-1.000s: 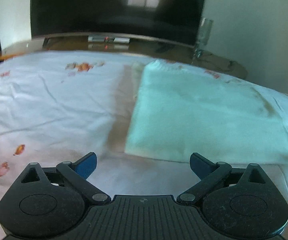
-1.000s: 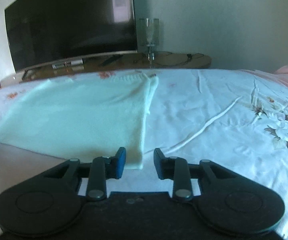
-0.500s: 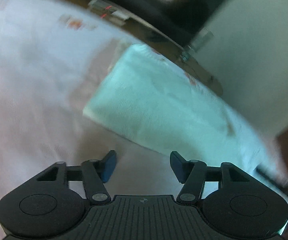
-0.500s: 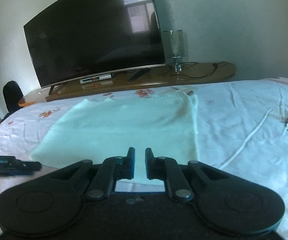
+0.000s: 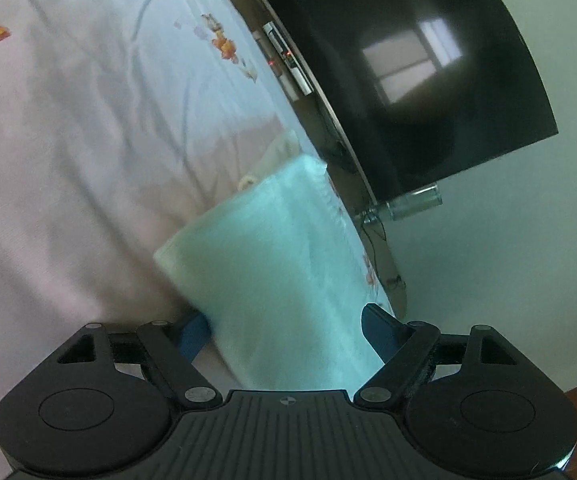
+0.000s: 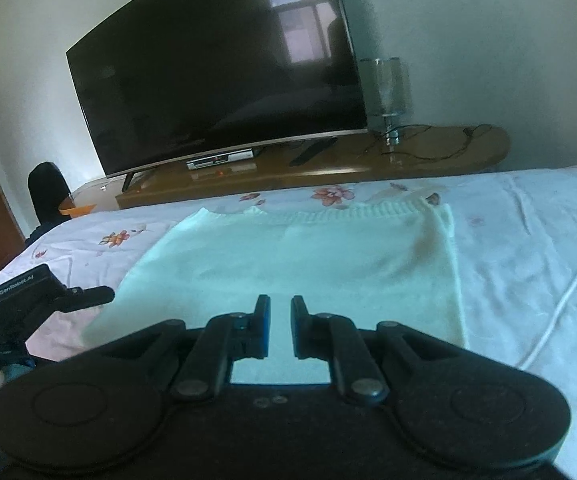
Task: Fold small clothes
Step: 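Grasp the folded sweater edge with both grippers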
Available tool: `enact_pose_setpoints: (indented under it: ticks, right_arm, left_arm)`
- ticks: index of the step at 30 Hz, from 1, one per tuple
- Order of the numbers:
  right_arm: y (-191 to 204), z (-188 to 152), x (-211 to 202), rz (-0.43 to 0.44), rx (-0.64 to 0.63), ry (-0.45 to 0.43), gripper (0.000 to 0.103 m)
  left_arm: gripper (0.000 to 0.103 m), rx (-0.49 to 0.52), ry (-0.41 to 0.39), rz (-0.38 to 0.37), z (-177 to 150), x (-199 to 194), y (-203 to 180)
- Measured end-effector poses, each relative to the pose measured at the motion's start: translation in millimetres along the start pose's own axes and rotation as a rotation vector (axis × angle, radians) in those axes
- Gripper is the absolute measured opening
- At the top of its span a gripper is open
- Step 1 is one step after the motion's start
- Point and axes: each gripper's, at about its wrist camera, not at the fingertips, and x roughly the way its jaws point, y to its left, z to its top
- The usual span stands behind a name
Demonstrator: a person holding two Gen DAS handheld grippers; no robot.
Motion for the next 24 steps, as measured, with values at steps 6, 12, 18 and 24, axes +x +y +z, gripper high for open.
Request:
enact_pose_setpoints:
  ticks: [6, 12, 18, 24]
  right_arm:
    - [4.5, 5.6, 49.3, 0.05, 0.035, 0.013, 0.011]
    - [0.4, 3.9, 90.0, 0.055, 0.102, 0.045, 0.007]
    - [-0.4, 3.4, 98.1, 0.072, 0.107, 0.06, 0.005]
    - [-1.7, 1.5, 112.1, 0.028, 0.103, 0.102, 0.002]
  left_arm:
    - [0.081, 0.052, -0.03, 0.001, 12.9, 15.3, -5.0]
    - [0.072, 0.052, -0.077, 0.04, 18.6, 23.3, -7.6]
    - [0.057, 0.071, -0.07, 0.053, 26.8, 28.5, -4.5]
    - [0.008, 0.137, -0.019, 0.102, 35.7, 36.2, -0.9]
